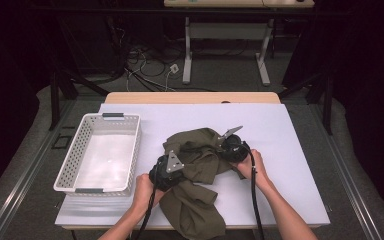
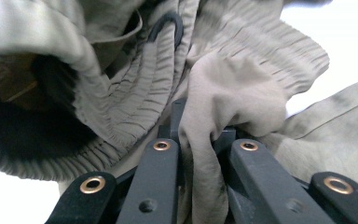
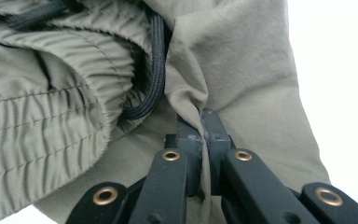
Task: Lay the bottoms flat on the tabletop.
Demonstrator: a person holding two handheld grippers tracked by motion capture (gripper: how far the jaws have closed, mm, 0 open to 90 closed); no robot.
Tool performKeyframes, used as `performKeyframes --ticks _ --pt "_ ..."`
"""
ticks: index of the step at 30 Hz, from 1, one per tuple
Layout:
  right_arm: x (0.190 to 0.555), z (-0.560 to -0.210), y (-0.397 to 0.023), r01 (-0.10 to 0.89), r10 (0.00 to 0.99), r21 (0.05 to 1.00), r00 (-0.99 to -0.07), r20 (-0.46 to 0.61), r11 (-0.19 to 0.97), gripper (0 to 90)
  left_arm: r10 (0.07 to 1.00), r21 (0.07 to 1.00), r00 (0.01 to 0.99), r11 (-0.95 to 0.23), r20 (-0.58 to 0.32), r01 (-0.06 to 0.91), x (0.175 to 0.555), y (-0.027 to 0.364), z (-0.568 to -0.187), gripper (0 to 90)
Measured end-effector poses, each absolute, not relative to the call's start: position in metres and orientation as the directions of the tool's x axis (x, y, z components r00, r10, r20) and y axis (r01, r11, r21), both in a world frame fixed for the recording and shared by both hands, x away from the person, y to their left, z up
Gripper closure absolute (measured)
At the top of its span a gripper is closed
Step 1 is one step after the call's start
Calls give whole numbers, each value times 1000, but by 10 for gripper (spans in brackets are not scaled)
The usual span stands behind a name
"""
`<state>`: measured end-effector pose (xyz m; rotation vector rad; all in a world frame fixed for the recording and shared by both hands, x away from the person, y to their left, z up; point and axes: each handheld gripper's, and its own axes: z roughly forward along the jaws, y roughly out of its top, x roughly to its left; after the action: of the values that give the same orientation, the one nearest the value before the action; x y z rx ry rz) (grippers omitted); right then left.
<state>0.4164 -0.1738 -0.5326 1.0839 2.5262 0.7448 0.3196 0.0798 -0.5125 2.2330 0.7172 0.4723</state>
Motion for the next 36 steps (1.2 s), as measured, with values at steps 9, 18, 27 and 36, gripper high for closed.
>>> performKeyframes --ticks 9,18,27,36 --pt "405 -512 -208 636 766 547 -643 -16 545 895 633 733 765 -577 120 362 325 88 -507 849" --pt "409 -530 -195 602 711 506 -702 -33 618 635 604 661 781 -653 161 369 326 78 -521 691" --pt "415 -532 -187 557 714 559 -694 -94 614 495 555 645 800 -701 227 303 311 65 -509 394" --pt "417 -541 -180 557 705 547 -704 -87 624 763 496 646 823 -730 277 222 307 57 -520 666"
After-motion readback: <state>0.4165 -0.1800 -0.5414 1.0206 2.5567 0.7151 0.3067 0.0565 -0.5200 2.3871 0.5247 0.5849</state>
